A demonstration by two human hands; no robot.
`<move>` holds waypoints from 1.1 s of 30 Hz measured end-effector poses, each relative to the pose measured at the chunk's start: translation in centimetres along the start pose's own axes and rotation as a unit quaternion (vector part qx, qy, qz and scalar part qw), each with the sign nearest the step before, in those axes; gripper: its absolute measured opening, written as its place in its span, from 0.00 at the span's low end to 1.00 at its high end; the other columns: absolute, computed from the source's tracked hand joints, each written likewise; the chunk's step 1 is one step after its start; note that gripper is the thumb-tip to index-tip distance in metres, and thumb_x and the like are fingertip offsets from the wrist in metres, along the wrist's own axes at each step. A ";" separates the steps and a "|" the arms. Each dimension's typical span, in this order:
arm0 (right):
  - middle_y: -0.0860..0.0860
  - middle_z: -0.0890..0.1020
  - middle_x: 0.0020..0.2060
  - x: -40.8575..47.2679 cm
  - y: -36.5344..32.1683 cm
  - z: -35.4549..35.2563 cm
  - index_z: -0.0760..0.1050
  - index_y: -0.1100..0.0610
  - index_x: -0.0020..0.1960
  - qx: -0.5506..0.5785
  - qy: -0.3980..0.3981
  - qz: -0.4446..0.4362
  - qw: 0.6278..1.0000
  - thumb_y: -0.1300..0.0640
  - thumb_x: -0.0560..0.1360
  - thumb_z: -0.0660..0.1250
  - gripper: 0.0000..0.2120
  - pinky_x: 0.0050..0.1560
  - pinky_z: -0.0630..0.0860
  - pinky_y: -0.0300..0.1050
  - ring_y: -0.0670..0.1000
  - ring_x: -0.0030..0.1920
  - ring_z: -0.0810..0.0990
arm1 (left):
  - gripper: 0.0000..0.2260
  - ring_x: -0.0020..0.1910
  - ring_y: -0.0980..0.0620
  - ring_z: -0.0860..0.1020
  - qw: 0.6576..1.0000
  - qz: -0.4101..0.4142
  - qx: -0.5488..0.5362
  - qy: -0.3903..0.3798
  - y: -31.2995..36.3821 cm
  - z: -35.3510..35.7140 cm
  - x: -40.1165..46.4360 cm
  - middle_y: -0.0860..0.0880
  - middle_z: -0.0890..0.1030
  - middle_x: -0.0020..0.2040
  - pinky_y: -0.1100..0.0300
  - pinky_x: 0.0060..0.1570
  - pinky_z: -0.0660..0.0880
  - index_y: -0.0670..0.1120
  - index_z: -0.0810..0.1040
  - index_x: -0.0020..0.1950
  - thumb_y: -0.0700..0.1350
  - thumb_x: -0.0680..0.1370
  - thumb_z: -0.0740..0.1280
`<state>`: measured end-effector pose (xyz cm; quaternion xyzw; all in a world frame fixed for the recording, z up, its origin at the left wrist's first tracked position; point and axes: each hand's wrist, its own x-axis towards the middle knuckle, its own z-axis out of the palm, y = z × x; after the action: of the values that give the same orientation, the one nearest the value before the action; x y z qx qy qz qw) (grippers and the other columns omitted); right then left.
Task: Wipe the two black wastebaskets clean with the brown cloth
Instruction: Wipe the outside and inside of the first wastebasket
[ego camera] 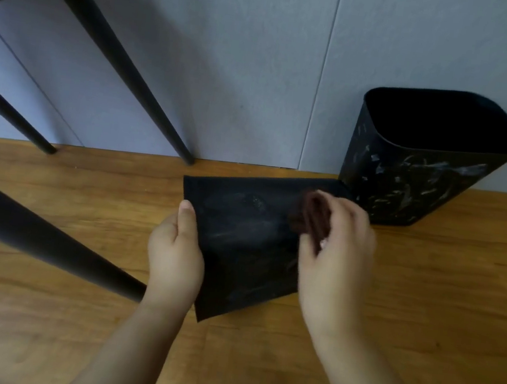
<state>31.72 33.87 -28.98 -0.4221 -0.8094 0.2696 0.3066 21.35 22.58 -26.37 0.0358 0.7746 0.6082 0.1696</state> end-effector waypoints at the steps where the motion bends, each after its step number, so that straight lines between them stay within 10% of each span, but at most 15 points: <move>1: 0.47 0.71 0.66 -0.4 -0.8 0.0 0.69 0.48 0.69 -0.008 -0.030 -0.036 0.999 0.53 0.69 0.64 0.28 0.63 0.74 0.52 0.50 0.66 0.69 | 0.19 0.41 0.44 0.77 1.000 -0.003 0.003 0.003 0.0 0.1 0.1 0.46 0.76 0.38 0.50 0.45 0.75 0.46 0.74 0.40 0.56 0.82 0.53; 6: 0.47 0.72 0.66 -2.2 -1.3 0.2 0.71 0.48 0.68 -0.016 -0.127 -0.225 0.966 0.53 0.66 0.67 0.30 0.63 0.74 0.50 0.50 0.66 0.70 | 0.20 0.39 0.42 0.76 1.000 0.004 0.021 0.012 0.0 0.0 0.3 0.45 0.75 0.36 0.47 0.42 0.74 0.45 0.72 0.39 0.56 0.82 0.53; 13: 0.50 0.71 0.66 3.1 4.1 -1.7 0.68 0.51 0.70 -0.044 0.019 0.051 0.998 0.56 0.72 0.66 0.26 0.63 0.74 0.54 0.52 0.64 0.72 | 0.18 0.39 0.47 0.75 0.999 -0.023 0.018 0.026 0.4 -0.1 0.2 0.47 0.74 0.38 0.49 0.43 0.73 0.49 0.71 0.40 0.58 0.82 0.52; 20: 0.47 0.70 0.67 -0.1 -1.2 0.0 0.70 0.48 0.69 -0.058 -0.126 -0.176 0.975 0.53 0.68 0.66 0.29 0.67 0.69 0.50 0.51 0.67 0.68 | 0.18 0.40 0.47 0.76 0.999 -0.031 0.033 0.025 0.4 -0.1 0.8 0.46 0.75 0.39 0.52 0.43 0.73 0.48 0.72 0.41 0.57 0.82 0.52; 27: 0.50 0.71 0.66 3.8 2.8 -2.0 0.68 0.50 0.70 -0.071 -0.025 0.029 0.997 0.54 0.73 0.66 0.26 0.61 0.76 0.52 0.51 0.63 0.72 | 0.18 0.39 0.48 0.75 0.999 -0.014 0.038 0.020 0.5 0.1 0.2 0.47 0.74 0.38 0.51 0.42 0.72 0.49 0.70 0.39 0.57 0.82 0.52; 33: 0.45 0.70 0.66 1.3 -3.4 -0.7 0.68 0.46 0.69 -0.072 -0.157 -0.158 0.972 0.53 0.71 0.68 0.27 0.67 0.68 0.48 0.49 0.66 0.68 | 0.19 0.35 0.49 0.73 0.999 0.012 0.047 0.021 0.6 0.1 0.3 0.48 0.72 0.34 0.53 0.40 0.71 0.48 0.70 0.38 0.56 0.83 0.52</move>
<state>29.89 33.39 -25.81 -0.2624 -0.9210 0.2219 0.1838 20.99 22.96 -25.88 0.0403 0.8053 0.5738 0.1438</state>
